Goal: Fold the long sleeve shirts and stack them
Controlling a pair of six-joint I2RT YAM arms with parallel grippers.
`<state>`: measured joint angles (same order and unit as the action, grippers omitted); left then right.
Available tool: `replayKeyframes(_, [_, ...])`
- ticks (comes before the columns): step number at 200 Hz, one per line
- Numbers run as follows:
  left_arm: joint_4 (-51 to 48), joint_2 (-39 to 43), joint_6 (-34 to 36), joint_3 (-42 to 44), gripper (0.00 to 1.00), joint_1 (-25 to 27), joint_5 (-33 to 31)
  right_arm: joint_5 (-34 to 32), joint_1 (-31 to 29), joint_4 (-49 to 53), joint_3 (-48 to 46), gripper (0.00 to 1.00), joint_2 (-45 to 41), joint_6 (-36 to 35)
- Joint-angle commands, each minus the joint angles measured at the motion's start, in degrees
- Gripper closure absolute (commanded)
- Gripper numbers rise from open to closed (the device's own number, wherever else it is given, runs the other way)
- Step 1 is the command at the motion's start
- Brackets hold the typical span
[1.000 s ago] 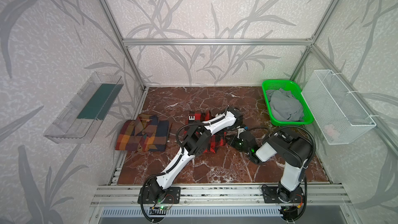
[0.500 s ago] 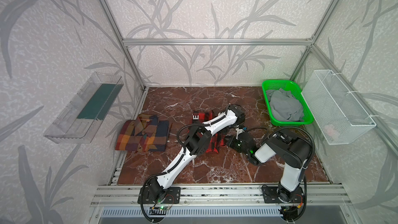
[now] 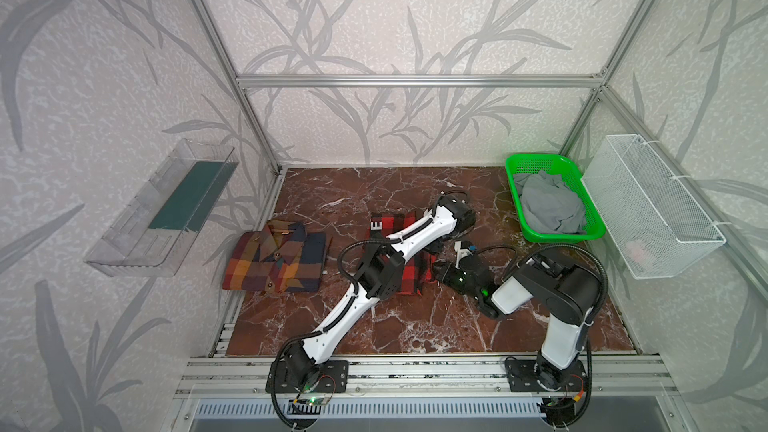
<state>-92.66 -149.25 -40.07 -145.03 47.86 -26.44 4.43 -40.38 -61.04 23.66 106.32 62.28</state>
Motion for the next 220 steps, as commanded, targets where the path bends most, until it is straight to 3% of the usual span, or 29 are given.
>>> replayKeyframes(1, [-10.1,1.56,0.06,-3.68,0.43,-1.55,0.14,-0.92,-0.41,3.44,-1.15,1.0,-2.63,-1.19])
replayKeyframes(27, [-8.58,4.65,0.75,-4.83,0.41,-3.92,1.69,-0.82,-0.41,7.98,-1.09,0.91,-6.57,-1.83])
replayKeyframes(35, [-7.93,5.79,1.02,-4.7,0.32,-4.62,2.19,-0.8,-0.4,9.65,-0.95,0.89,-7.79,-2.13])
replayKeyframes(60, [-7.2,9.72,1.62,-4.63,0.3,-6.45,3.56,-1.86,-0.4,17.91,0.21,0.8,-14.16,-4.75])
replayKeyframes(80, [-5.95,15.34,1.68,-0.82,0.28,-7.85,0.23,-2.75,-0.41,29.71,3.28,0.78,-20.26,-9.82])
replayKeyframes(102, [1.98,25.25,2.92,11.8,0.25,-9.42,-1.43,-1.21,-0.4,39.91,9.41,0.76,-24.23,-15.11])
replayKeyframes(120, [11.58,35.14,4.09,25.11,0.25,-11.04,0.91,1.66,-0.49,44.87,14.68,0.75,-24.32,-17.64])
replayKeyframes(172, [45.27,64.59,7.74,70.32,0.29,-15.03,12.41,16.36,-0.05,45.78,31.15,0.74,-10.86,-20.14])
replayKeyframes(195, [51.28,68.76,3.7,82.2,0.31,-16.49,17.02,20.23,0.72,43.58,36.74,0.75,-3.97,-18.6])
replayKeyframes(220, [53.54,65.38,2.2,85.86,0.32,-16.43,21.8,21.53,2.1,41.81,40.65,0.76,1.8,-18.37])
